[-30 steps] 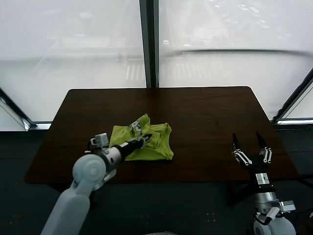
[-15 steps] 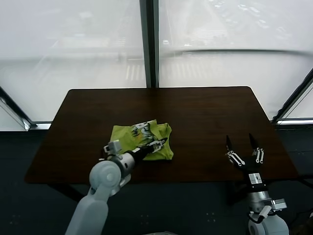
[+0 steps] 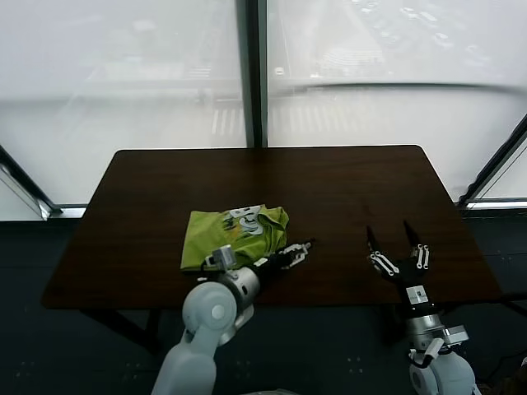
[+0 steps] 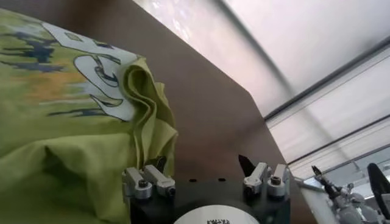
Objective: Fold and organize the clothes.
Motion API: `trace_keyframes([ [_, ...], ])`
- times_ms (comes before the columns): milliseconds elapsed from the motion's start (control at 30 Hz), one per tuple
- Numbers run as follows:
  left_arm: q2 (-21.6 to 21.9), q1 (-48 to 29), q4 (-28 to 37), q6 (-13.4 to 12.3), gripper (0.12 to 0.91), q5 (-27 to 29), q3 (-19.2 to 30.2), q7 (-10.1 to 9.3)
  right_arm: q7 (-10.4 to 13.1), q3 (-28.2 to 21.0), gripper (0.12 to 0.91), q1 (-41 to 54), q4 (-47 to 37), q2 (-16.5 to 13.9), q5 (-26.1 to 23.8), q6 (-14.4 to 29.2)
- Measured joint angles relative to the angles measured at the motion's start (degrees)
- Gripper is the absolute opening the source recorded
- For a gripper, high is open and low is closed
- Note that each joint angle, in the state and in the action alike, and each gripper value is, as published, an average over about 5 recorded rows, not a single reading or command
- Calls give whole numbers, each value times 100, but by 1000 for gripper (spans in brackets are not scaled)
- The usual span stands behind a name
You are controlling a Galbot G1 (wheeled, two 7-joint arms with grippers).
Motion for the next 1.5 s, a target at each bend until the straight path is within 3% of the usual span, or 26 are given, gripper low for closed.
trace_keyframes([
  [167, 117, 62, -714, 0, 907, -15, -92, 307, 209, -393, 907, 98, 241, -335, -21, -937],
  [333, 552, -138, -1231, 0, 907, 85, -575, 414, 194, -940, 907, 301, 558, -863, -488, -1952],
  [500, 1073, -248, -1288, -44, 907, 250, -1116, 463, -132, -1622, 907, 860, 583, -1427, -1216, -2113],
  [600, 1221, -236, -1281, -124, 907, 371, -1324, 481, -200, -2089, 907, 1292, 523, -1658, -1407, -2197],
  [833, 1287, -150, -1265, -202, 907, 562, -1566, 484, -157, -2972, 907, 1931, 296, -1719, -1121, -2421],
  [1133, 1283, -27, -1246, -245, 907, 645, -1764, 483, -29, -3501, 890, 2173, 35, -1471, -1044, -2481],
  [1267, 1254, 22, -1250, -255, 907, 672, -1778, 483, 5, -3596, 790, 2197, -54, -1379, -1013, -2500],
  [1500, 1231, 77, -1268, -266, 907, 687, -1777, 487, 56, -3699, 454, 2214, -181, -1248, -1022, -2525],
])
